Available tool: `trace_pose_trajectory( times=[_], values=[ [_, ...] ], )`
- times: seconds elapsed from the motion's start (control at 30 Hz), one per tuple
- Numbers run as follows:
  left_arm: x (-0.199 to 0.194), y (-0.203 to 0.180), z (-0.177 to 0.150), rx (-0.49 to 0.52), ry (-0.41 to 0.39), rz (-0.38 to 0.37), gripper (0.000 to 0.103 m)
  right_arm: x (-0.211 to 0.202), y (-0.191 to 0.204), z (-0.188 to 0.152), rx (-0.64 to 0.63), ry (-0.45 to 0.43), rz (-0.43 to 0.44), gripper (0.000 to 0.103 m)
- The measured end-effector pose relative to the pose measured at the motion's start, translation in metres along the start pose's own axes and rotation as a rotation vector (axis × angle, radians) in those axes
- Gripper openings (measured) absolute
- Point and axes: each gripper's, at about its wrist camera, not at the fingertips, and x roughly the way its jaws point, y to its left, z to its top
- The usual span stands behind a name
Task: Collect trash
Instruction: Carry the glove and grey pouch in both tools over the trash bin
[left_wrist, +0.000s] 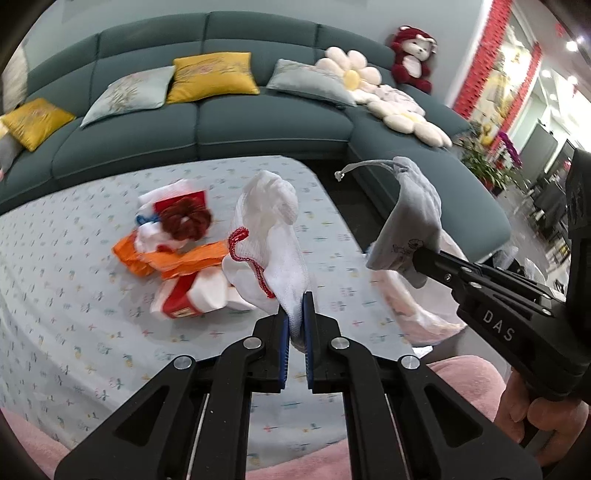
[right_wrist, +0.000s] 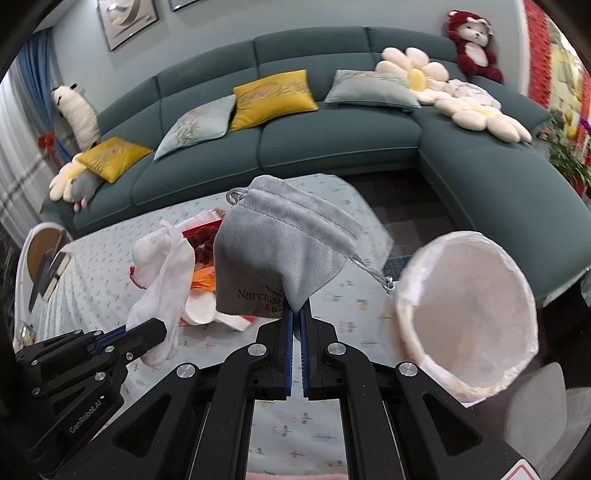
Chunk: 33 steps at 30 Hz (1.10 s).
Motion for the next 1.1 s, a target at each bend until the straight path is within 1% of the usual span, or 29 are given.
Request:
trace_pose_trajectory(
  times=[0.37, 0.6, 0.9, 1.1],
  values=[
    [0.011, -0.068, 0.012, 0.113, 0.002, -0.067, 0.006, -0.020, -0.064, -0.015, 0.097, -0.023, -0.068, 0.004],
    [0.027, -0.111, 0.018, 0.174, 0.017, -0.120, 0.006, -0.029, -0.106, -0.022, 0.163, -0.038, -0.112, 0.003],
    [0.052, -0.157, 0.024, 0.234, 0.047, -0.200, 0.007, -0.023, -0.153, -0.027, 0.233, -0.030, -0.149, 0.004],
    [0.075, -0.183, 0.031, 0.259, 0.079, -0.219, 0.007, -0.012, -0.182, -0.027, 0.271, -0.019, -0.168, 0.004]
  ],
)
